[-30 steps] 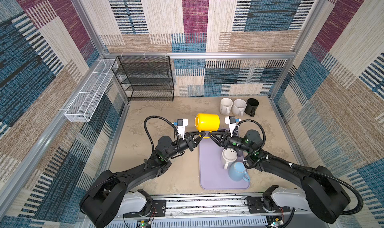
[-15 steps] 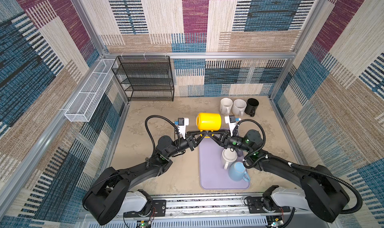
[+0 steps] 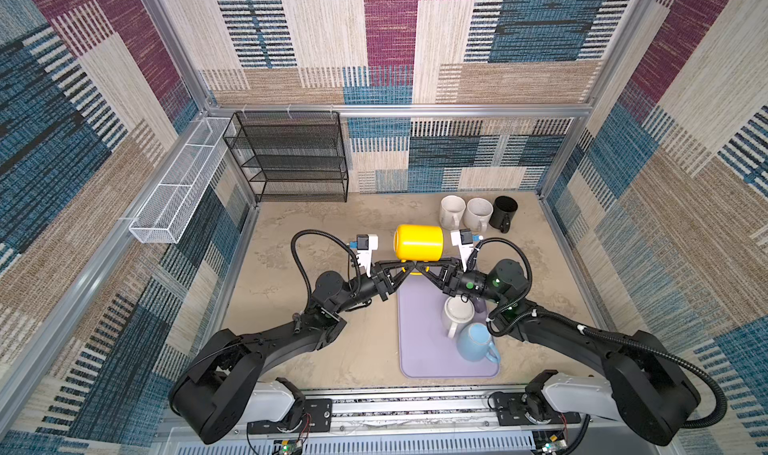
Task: Turn the mug right side up
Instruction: 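Close the right gripper on the yellow mug rim while the left gripper holds the handle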
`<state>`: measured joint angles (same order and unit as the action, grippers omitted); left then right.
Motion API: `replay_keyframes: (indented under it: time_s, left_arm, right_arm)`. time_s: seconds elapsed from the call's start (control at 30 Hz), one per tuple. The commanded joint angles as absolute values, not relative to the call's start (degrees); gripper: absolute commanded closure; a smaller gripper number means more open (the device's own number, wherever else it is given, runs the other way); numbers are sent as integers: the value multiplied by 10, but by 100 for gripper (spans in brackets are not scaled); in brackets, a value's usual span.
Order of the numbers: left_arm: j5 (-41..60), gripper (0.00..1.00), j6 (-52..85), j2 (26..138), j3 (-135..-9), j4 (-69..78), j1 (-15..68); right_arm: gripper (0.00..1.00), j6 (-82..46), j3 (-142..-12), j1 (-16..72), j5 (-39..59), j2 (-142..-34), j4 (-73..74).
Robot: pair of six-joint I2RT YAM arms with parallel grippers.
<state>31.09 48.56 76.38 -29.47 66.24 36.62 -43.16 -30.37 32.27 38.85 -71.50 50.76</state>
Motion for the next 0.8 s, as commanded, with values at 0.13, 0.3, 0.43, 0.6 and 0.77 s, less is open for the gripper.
replay_keyframes:
  time_s: [0.13, 0.3, 0.43, 0.6, 0.77]
  left_arm:
    - [315, 100, 477, 765, -302, 668, 367]
    - [316, 100, 480, 766, -304, 664, 366]
    - [313, 95, 480, 763, -304, 661, 365]
    - [313, 85, 482, 759, -303, 660, 364]
    - [312, 79, 481, 751, -301, 654, 363]
  right_arm:
    - [100, -440, -310, 327, 399, -704, 545]
    - [100, -432, -309, 327, 397, -698, 529]
    - [100, -428, -306, 328, 395, -692, 521]
    - [100, -419, -303, 328, 389, -684, 502]
    - [100, -411, -299, 328, 384, -677, 483]
